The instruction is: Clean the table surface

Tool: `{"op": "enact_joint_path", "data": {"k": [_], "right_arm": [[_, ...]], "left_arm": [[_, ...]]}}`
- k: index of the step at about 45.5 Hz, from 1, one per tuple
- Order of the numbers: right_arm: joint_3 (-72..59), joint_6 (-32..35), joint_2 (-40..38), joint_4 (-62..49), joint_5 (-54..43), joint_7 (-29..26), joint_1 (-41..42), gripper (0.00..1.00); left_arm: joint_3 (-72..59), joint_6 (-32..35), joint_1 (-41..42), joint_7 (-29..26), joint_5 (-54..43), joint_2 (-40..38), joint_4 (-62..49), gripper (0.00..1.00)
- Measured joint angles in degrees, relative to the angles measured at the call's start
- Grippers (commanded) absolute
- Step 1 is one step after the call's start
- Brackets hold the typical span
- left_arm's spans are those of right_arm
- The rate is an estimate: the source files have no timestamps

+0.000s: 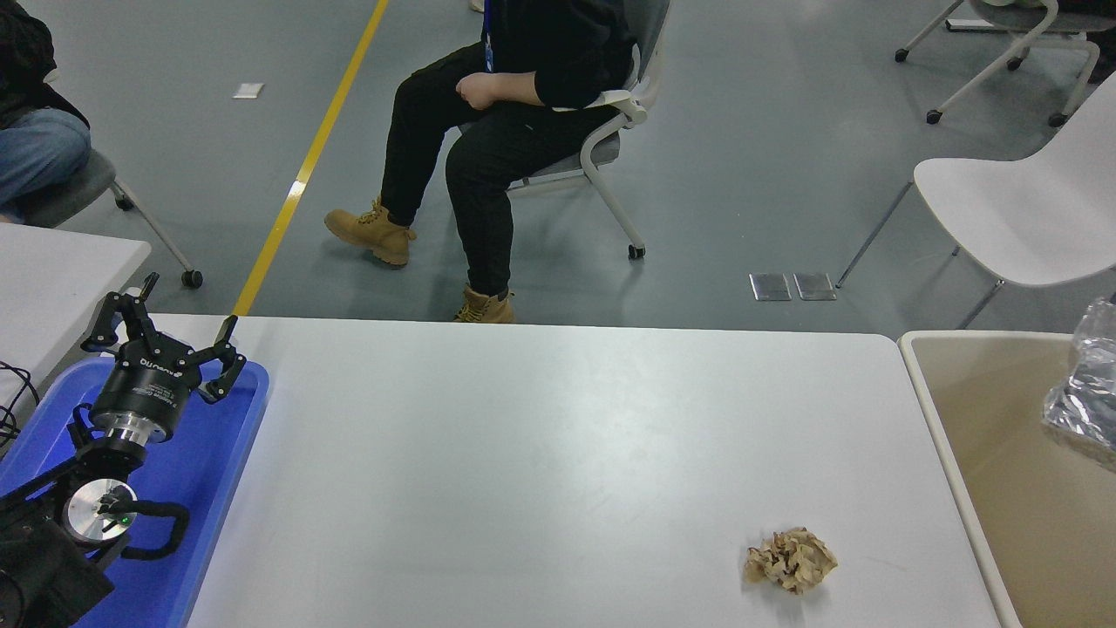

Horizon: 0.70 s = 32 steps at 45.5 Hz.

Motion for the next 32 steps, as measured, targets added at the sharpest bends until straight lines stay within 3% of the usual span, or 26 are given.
{"op": "enact_joint_path", "data": {"k": [32], "right_arm": [[0.07,-4.27,6.49,-0.05,0.13,-2.7,-4.45,0.0]], "left_arm": [[0.0,0.0,0.0,0.0,0.01,0.0,0.0,1.0]]}}
